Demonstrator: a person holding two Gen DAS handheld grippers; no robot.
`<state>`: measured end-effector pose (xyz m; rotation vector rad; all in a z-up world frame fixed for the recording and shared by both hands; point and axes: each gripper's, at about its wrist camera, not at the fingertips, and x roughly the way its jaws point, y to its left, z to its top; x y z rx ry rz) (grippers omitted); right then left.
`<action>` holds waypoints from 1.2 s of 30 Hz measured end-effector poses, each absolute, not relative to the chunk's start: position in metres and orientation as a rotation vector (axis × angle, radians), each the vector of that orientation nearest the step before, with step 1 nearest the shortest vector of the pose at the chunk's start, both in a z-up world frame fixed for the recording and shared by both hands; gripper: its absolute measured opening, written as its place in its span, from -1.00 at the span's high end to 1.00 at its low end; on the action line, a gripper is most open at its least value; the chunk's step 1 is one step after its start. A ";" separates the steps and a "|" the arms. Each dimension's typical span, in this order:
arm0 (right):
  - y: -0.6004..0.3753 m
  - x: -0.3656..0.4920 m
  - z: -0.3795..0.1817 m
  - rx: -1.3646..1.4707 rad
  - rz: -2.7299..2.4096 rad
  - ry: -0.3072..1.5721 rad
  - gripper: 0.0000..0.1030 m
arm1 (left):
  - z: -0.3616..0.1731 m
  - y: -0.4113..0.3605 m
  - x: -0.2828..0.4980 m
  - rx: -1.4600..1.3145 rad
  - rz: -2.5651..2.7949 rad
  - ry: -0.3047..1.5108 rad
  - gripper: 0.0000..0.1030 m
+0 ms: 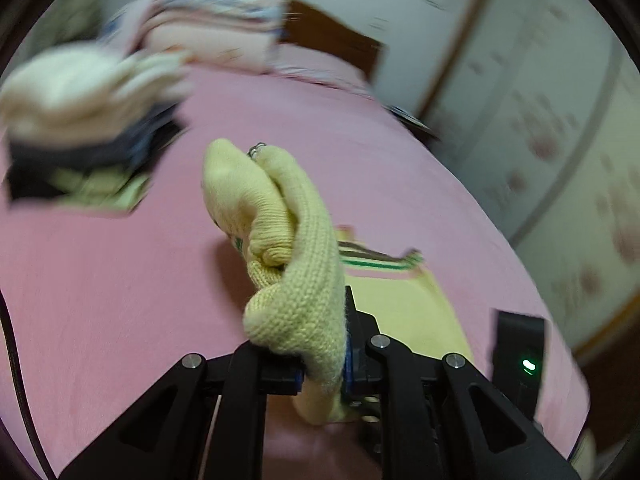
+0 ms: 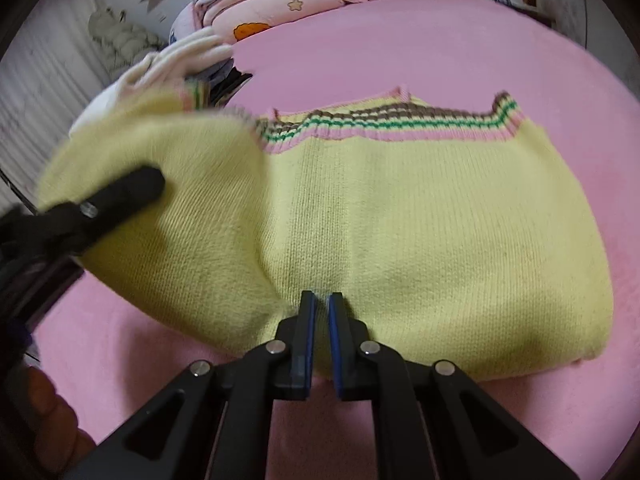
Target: Fold large clothes
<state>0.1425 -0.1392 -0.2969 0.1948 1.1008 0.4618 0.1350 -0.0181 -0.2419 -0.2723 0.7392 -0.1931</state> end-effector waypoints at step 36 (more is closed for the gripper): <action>-0.272 0.151 -0.195 0.273 0.334 1.025 0.78 | -0.239 -0.063 0.181 -0.129 -0.284 0.988 -0.25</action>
